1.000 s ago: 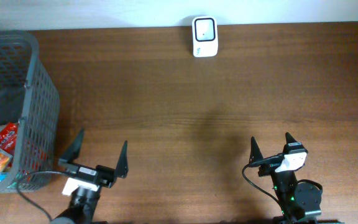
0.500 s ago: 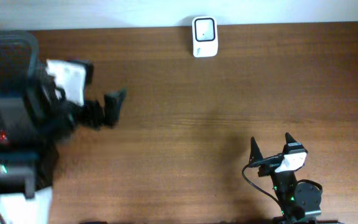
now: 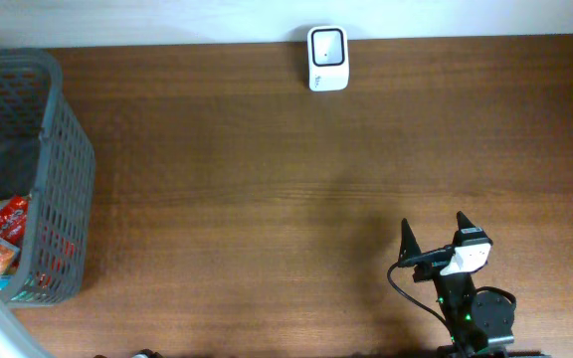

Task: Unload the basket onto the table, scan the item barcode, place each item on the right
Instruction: 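Reach the left gripper into the grey basket and grasp the orange box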

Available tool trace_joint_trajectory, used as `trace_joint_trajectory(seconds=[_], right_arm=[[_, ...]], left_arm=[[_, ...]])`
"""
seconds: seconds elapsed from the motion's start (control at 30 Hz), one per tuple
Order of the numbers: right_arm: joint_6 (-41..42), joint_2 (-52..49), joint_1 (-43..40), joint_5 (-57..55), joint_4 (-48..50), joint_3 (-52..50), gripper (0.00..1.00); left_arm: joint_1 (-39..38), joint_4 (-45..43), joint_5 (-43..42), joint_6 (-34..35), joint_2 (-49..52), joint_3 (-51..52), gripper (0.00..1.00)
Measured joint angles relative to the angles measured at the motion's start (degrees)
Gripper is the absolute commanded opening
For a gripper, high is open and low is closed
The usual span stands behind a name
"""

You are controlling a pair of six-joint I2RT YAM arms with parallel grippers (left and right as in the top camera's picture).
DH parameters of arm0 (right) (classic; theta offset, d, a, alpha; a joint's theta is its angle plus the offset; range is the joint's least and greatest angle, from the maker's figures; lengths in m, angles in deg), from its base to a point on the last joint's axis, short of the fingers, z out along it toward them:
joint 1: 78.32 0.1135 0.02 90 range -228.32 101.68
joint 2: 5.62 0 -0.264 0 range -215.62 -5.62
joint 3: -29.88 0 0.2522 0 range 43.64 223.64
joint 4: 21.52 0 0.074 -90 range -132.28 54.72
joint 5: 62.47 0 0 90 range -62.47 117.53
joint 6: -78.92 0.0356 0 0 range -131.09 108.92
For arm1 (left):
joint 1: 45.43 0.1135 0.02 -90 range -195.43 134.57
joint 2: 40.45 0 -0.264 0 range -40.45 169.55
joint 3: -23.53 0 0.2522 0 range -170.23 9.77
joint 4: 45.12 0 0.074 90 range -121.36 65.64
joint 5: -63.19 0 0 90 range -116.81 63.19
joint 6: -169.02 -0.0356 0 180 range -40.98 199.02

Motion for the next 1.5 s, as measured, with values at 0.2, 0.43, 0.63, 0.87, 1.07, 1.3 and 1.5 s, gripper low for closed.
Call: trace_joint_trajectory(seconds=[0.2, 0.43, 0.63, 0.87, 1.07, 1.3, 1.5], right_arm=[[0.02, 0.0, 0.0, 0.0, 0.0, 0.0, 0.99], [0.02, 0.0, 0.0, 0.0, 0.0, 0.0, 0.98], [-0.02, 0.0, 0.0, 0.0, 0.02, 0.0, 0.98], [0.0, 0.0, 0.0, 0.0, 0.0, 0.0, 0.98], [0.02, 0.0, 0.0, 0.0, 0.0, 0.0, 0.98], [0.0, 0.0, 0.0, 0.0, 0.0, 0.0, 0.98], [-0.04, 0.02, 0.0, -0.02, 0.02, 0.0, 0.98]], left_arm=[[1.86, 3.58, 5.07, 0.68, 10.86, -0.9, 0.99], [1.86, 10.47, 5.49, 0.7, 24.57, -0.9, 0.99], [2.12, 15.06, 8.35, 1.53, 30.45, -0.87, 0.98], [2.12, 15.02, 12.13, 3.23, 31.1, 1.27, 0.8], [2.12, 7.85, 14.19, 3.45, 31.28, 11.82, 0.66], [2.23, 6.82, 17.49, 3.65, 31.32, 12.7, 0.0], [2.4, 17.68, 10.54, 3.65, 32.94, -1.51, 0.0]])
